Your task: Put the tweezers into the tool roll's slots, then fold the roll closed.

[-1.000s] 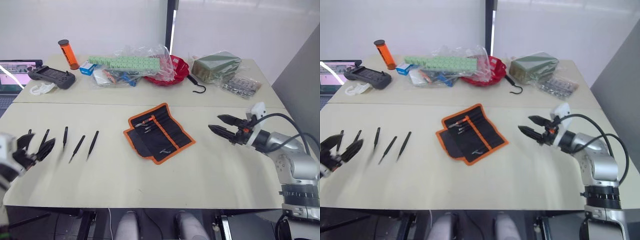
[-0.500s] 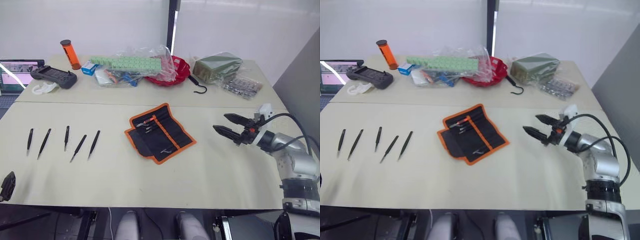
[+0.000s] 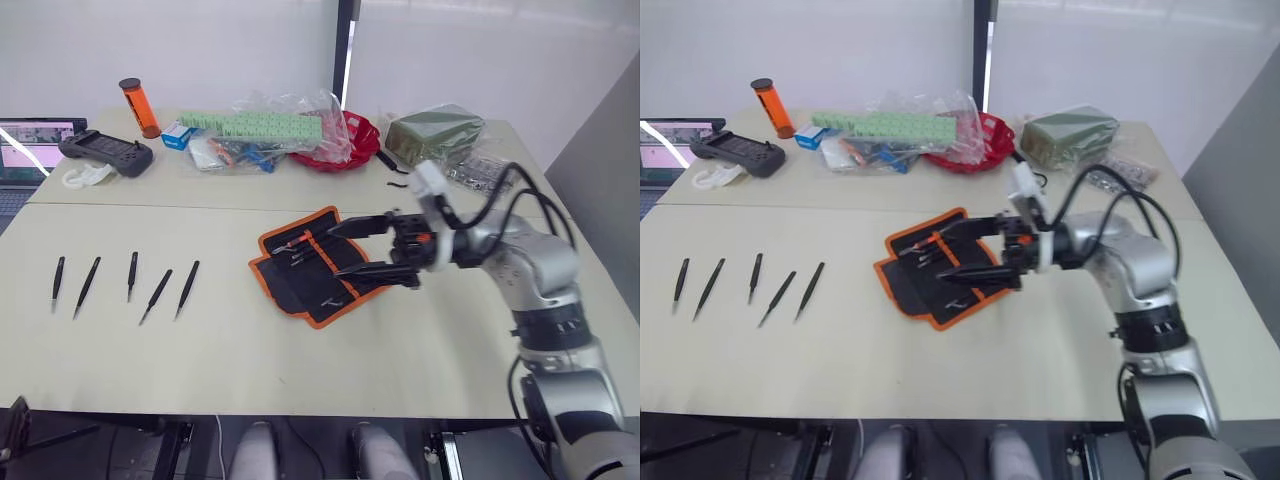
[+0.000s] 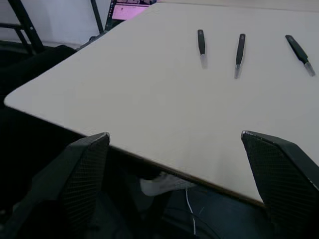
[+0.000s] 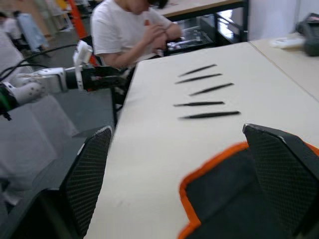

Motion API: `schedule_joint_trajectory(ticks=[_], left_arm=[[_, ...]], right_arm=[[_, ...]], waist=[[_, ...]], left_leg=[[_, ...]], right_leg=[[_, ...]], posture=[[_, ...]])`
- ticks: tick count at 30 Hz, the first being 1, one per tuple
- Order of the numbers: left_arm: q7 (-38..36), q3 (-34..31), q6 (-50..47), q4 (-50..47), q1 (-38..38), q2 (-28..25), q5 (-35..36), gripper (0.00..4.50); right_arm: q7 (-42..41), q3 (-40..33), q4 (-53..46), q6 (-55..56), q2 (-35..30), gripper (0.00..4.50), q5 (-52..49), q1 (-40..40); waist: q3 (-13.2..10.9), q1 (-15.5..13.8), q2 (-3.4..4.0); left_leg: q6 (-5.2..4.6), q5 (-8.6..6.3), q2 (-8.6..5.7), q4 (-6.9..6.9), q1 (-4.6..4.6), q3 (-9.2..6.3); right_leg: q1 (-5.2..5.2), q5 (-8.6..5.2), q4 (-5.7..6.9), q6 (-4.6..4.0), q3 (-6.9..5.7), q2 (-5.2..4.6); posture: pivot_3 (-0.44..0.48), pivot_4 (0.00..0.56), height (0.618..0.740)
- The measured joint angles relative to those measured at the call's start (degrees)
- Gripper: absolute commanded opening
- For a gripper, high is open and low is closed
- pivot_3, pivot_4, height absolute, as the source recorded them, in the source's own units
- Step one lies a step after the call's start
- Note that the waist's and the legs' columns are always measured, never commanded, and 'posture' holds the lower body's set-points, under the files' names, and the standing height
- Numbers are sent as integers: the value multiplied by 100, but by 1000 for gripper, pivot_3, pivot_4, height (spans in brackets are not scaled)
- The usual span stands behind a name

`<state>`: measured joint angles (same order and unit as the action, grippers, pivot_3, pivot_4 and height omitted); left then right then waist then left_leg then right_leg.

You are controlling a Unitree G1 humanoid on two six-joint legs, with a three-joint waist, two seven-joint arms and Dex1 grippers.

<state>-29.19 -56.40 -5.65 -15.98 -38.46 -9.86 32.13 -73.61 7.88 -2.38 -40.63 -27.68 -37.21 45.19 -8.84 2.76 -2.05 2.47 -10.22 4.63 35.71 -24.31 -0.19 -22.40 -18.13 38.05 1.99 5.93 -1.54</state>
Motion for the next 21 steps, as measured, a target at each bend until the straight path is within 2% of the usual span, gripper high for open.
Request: schedule_joint_trajectory(ticks=[6, 12, 15, 21], left_arm=[[258, 34, 56, -449, -431, 498, 197, 4500], [425, 44, 158, -641, -447, 408, 307, 4500], [621, 71, 81, -573, -154, -30, 306, 4500], [1169, 405, -768, 263, 1197, -1580, 86, 4500]], right_arm=[[-14, 405, 253, 188, 496, 4488, 184, 298], [-68, 424, 355, 334, 548, 4488, 290, 350], [33, 422, 352, 345, 605, 4488, 329, 350], [522, 389, 133, 267, 704, 4488, 330, 290]], waist=[[-1, -27, -8], [1, 0, -11], [0, -18, -10], [0, -21, -9]], left_leg=[[1, -1, -2, 6, -7, -1], [2, -1, 0, 4, -6, -1], [2, -1, 1, 4, -5, -4], [2, 0, 3, 5, -4, -8]], right_leg=[[-4, -1, 0, -1, -3, -3], [-8, -3, 2, -5, -3, 1], [-10, -4, 8, -6, -4, 6], [-9, -2, 18, -5, -10, 8]], posture=[[0, 150, 738], [0, 150, 738], [0, 150, 738], [0, 150, 738]])
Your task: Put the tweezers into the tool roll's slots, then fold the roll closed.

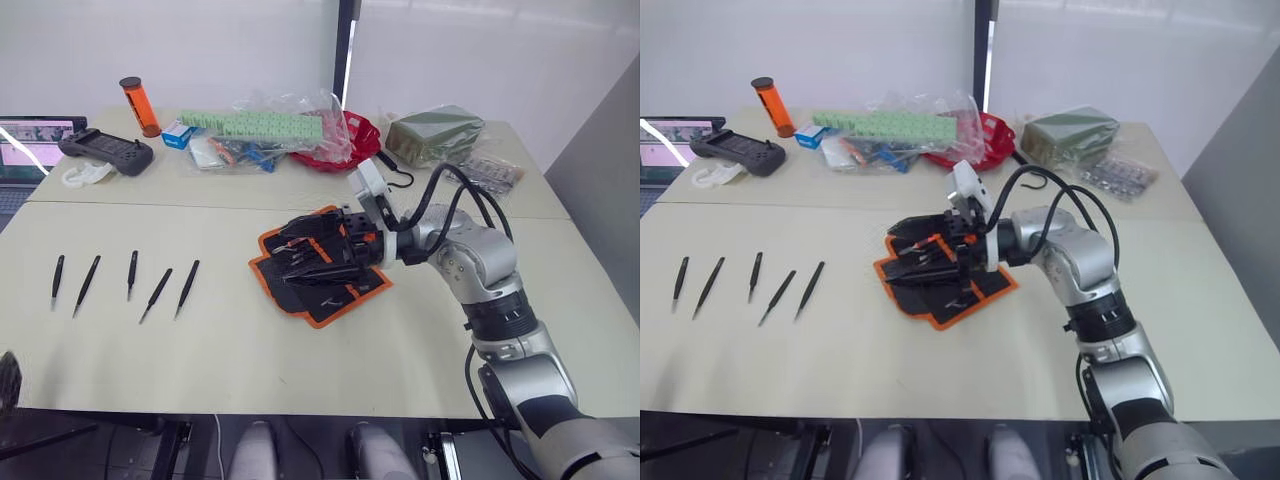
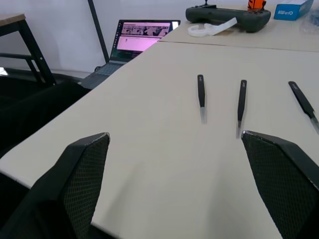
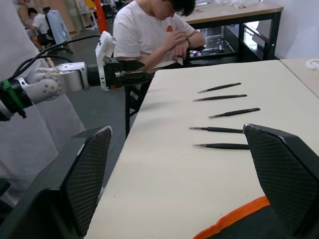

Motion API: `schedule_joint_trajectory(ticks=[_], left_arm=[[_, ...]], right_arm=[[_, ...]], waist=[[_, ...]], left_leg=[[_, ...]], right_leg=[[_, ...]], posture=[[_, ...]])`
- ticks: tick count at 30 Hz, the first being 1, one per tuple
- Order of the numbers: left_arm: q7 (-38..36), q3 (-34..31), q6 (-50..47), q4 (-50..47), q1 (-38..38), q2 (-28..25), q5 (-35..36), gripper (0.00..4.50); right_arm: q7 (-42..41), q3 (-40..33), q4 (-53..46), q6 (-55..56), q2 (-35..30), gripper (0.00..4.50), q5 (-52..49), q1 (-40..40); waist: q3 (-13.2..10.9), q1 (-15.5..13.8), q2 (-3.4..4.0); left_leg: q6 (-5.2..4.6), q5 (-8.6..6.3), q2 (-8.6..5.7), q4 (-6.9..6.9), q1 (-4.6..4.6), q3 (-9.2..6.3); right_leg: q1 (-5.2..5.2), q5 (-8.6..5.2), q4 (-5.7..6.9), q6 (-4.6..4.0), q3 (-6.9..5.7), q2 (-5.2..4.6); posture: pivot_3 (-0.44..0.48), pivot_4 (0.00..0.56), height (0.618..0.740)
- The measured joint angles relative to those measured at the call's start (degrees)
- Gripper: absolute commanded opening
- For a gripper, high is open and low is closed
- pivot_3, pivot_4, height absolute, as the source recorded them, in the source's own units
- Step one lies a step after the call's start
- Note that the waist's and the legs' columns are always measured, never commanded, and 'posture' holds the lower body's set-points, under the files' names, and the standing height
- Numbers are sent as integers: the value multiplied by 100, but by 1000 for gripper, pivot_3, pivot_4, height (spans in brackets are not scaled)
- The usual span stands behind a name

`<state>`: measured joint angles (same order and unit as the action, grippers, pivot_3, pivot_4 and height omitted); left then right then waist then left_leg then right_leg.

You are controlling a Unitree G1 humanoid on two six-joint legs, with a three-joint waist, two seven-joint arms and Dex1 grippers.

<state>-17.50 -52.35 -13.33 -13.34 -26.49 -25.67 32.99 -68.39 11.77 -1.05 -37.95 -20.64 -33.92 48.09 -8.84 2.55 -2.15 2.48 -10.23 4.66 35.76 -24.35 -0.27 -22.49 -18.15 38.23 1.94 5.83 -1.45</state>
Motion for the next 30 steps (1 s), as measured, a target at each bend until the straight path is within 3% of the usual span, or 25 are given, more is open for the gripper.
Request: schedule_joint_trajectory(ticks=[4, 11, 16, 17, 19, 30], left_arm=[[-185, 427, -354, 1344, 1021, -997, -199, 4500], [-481, 1114, -481, 3126, 2435, -1867, -616, 4500], [-673, 1490, -666, 3964, 3137, -2124, -804, 4500], [-718, 1584, -656, 4170, 3301, -2159, -854, 3919], [-791, 1746, -640, 4570, 3633, -2231, -969, 3348], [-848, 2025, -380, 5535, 4324, -2355, -1350, 3348]], right_arm=[[359, -71, -488, -188, -52, 4488, -33, -247], [866, -198, -1014, -409, -172, 4488, -116, -525], [1198, -366, -1278, -623, -258, 4488, -221, -791], [1252, -378, -1326, -647, -262, 4500, -248, -816], [1335, -379, -1397, -671, -276, 4500, -286, -847], [1427, -372, -1442, -696, -354, 4500, -320, -869]], waist=[[1, -7, -2], [4, 6, -11], [4, -8, -13], [4, -9, -13], [5, -11, -13], [5, -13, -13]], left_leg=[[2, -1, 1, -4, -2, -5], [5, -2, 8, -6, -8, 10], [5, -2, 9, -7, -10, 11], [6, -1, 9, -7, -10, 11], [7, -1, 8, -6, -10, 11], [7, -1, 8, -4, -13, 11]], right_leg=[[-9, 1, 15, -2, -13, -2], [-58, 3, 69, -6, -23, -5], [-65, 4, 77, -8, -26, -4], [-65, 4, 77, -8, -26, -4], [-64, 4, 77, -8, -26, -4], [-67, 4, 83, -8, -27, -4]], posture=[[0, 150, 738], [0, 150, 738], [0, 150, 738], [0, 150, 738], [0, 150, 738], [0, 150, 738]])
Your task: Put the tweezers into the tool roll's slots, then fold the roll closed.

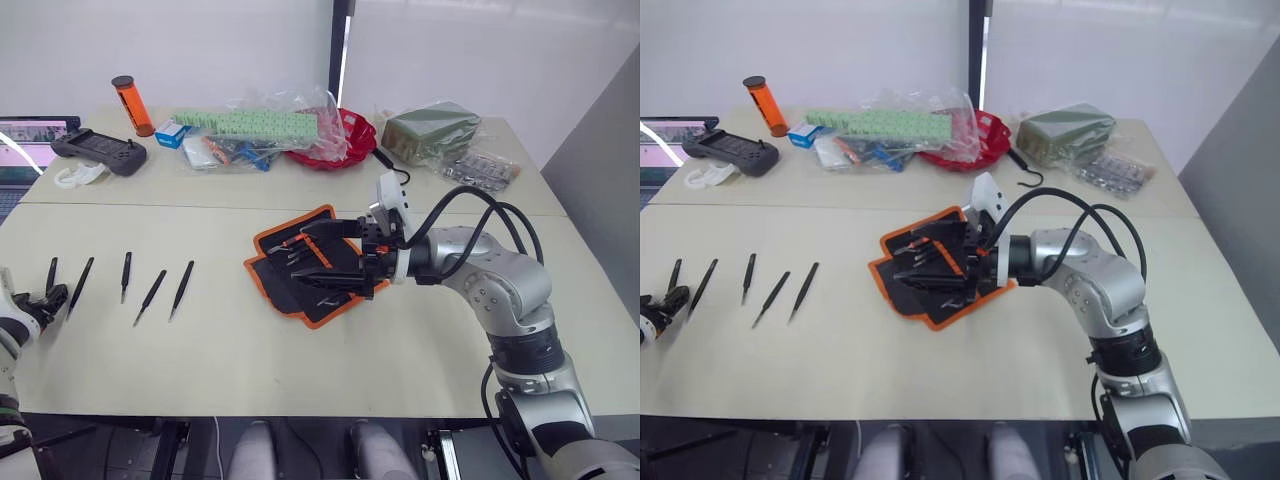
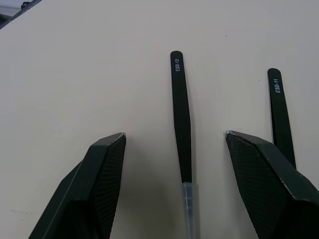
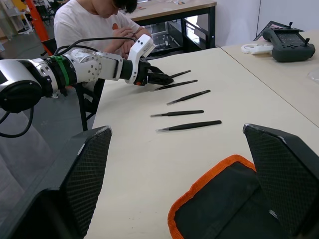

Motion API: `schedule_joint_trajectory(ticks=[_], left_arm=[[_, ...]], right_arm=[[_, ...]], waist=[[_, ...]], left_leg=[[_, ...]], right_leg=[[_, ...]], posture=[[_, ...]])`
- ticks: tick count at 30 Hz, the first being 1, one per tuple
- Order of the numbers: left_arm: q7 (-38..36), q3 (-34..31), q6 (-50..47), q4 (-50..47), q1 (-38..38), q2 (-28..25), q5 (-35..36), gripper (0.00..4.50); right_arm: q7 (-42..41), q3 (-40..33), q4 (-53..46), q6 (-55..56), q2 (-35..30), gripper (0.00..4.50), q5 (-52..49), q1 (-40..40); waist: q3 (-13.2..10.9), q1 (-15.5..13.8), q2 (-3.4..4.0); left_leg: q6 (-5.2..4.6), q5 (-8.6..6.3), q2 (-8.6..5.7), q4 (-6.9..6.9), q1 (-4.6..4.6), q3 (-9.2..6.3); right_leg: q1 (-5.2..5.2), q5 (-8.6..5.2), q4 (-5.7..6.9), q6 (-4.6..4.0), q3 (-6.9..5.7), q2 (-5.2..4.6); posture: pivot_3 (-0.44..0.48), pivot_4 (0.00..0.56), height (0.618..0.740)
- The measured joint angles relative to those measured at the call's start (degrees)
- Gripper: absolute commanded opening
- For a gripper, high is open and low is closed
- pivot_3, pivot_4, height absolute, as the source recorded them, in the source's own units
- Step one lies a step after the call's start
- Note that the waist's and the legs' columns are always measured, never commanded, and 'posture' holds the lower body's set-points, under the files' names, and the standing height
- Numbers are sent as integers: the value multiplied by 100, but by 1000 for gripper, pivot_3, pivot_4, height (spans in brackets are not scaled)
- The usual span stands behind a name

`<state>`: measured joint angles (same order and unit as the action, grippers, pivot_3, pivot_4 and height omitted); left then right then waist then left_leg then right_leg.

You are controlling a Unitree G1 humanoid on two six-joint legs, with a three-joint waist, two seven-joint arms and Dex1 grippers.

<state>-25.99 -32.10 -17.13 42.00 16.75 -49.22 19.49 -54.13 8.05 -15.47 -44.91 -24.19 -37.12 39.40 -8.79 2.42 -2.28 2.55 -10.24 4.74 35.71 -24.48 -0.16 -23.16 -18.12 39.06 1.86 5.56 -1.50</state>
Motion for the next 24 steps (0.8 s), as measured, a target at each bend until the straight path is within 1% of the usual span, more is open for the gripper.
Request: schedule_joint_trajectory(ticks=[3, 7, 8, 11, 20, 24], left_arm=[[-24, 46, -5, -29, 4, 0, -18, 2574], [-43, 63, -41, -60, 4, 0, -22, 1325], [-40, 61, -41, -60, 4, 0, -25, 920], [-4, 34, -37, -58, 4, 0, -24, 13], [9, -110, -23, -88, 31, 0, 69, 13], [-189, -103, -31, -738, 138, -1, 114, 13]], right_arm=[[48, 0, -3, 0, 1, 4500, -6, 0], [84, 1, -9, 0, 1, 4500, -7, 0], [89, 1, -9, 0, 1, 4500, -7, 0], [89, 9, -8, 1, -7, 4500, -5, 0], [111, 12, -8, 47, -95, 4500, 34, 0], [285, 8, -31, 86, -228, 4500, 149, -157]], waist=[[0, -1, 0], [0, 8, 0], [0, 8, 0], [0, 1, 0], [0, 0, 0], [2, -52, -5]], left_leg=[[0, 0, 0, 2, 1, 0], [0, 0, 0, 1, 2, 0], [0, 0, 0, 1, 2, 0], [0, 0, -1, 3, 1, 0], [0, 0, 0, 3, -2, -2], [2, 1, -2, 11, -12, -4]], right_leg=[[1, 0, 0, 0, 0, -1], [0, 0, 3, 0, 0, 0], [0, 0, 4, 0, 0, 0], [1, 0, 4, 0, 0, -1], [0, 0, 4, 0, -1, 0], [0, 0, 3, 0, -2, -2]], posture=[[0, 150, 738], [0, 150, 738], [0, 150, 738], [0, 150, 738], [0, 150, 738], [0, 150, 738]])
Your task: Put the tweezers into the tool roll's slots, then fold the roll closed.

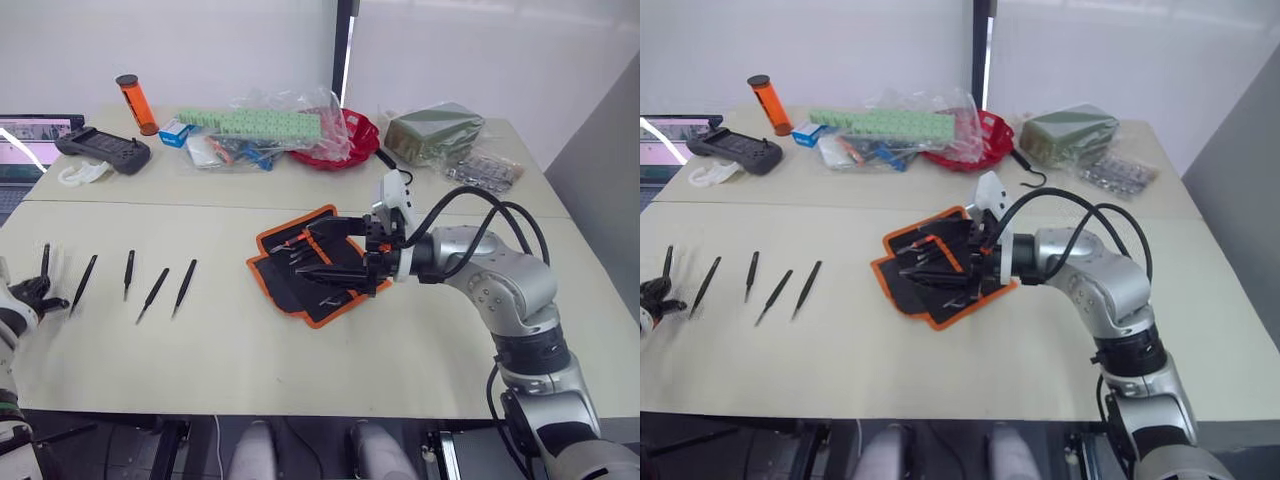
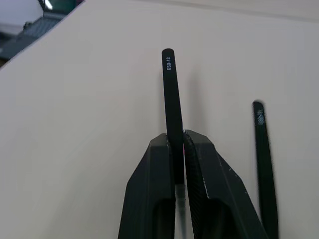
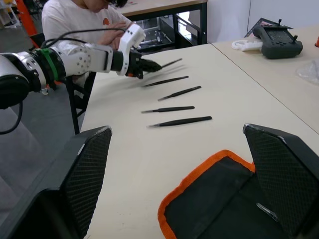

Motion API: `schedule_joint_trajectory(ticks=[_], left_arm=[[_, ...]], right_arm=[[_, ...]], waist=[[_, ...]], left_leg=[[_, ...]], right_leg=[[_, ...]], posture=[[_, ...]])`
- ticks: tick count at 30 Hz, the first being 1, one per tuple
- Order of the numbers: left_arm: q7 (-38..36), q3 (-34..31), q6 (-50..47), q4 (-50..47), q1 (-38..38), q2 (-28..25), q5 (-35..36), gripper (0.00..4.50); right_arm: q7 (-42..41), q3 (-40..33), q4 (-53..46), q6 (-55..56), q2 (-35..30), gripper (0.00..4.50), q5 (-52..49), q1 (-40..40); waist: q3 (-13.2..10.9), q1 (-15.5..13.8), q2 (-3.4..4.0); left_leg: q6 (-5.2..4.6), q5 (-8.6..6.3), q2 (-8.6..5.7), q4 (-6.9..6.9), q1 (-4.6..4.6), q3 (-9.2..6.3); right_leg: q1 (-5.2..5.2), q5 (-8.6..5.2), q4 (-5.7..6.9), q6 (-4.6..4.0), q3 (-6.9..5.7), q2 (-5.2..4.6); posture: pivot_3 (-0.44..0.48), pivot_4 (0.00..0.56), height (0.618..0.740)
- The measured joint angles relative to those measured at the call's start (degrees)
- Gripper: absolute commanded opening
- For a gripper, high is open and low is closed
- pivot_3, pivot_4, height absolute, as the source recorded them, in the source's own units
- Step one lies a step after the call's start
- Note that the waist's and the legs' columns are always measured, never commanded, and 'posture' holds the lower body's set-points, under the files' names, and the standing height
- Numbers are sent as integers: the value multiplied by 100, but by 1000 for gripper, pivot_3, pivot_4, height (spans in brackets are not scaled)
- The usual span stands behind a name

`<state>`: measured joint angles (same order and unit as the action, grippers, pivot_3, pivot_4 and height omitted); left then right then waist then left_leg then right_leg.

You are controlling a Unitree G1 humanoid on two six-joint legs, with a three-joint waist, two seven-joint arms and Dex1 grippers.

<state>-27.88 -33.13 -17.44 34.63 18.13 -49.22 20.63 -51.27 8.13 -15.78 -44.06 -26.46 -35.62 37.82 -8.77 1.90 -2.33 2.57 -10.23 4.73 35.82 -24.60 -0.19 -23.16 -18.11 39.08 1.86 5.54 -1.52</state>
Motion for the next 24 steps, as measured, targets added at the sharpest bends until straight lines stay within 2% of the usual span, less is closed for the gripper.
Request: schedule_joint_trajectory(ticks=[6, 9, 13, 20, 24], left_arm=[[-841, 654, -161, -1471, 398, -62, 157, 13], [-1351, 1043, -504, -2235, 585, -59, 438, 0], [-2184, 1812, -1004, -3197, 828, -67, 792, 0], [-3050, 2911, -1770, -3712, 1339, -234, 842, 0], [-3209, 3410, -1647, -3642, 1565, -225, 458, 0]], right_arm=[[483, 13, -5, 120, -11, 4500, 428, -435], [721, 8, -38, 287, 4, 3685, 648, -720], [1119, 39, -39, 567, 136, 2297, 1065, -1257], [1620, 81, 310, 1121, 254, 11, 1760, -1840], [1766, 47, 406, 1237, 371, 11, 1902, -1891]], waist=[[0, -107, -1], [0, -104, -1], [0, -104, -1], [-2, -51, 2], [-2, -59, 3]], left_leg=[[5, 3, -1, 5, -6, 3], [4, 3, -1, 4, -6, 2], [4, 3, -1, 5, -8, 1], [3, 4, 1, 5, -6, 0], [3, 4, 1, 7, -6, -1]], right_leg=[[-2, 0, -4, 0, 3, 2], [-1, 0, -5, 1, 5, 4], [-2, 0, -4, 1, 8, 8], [-2, -1, -5, 2, 14, 15], [-2, -1, -5, 2, 15, 16]], posture=[[0, 150, 738], [0, 150, 738], [0, 150, 738], [0, 150, 738], [0, 150, 738]])
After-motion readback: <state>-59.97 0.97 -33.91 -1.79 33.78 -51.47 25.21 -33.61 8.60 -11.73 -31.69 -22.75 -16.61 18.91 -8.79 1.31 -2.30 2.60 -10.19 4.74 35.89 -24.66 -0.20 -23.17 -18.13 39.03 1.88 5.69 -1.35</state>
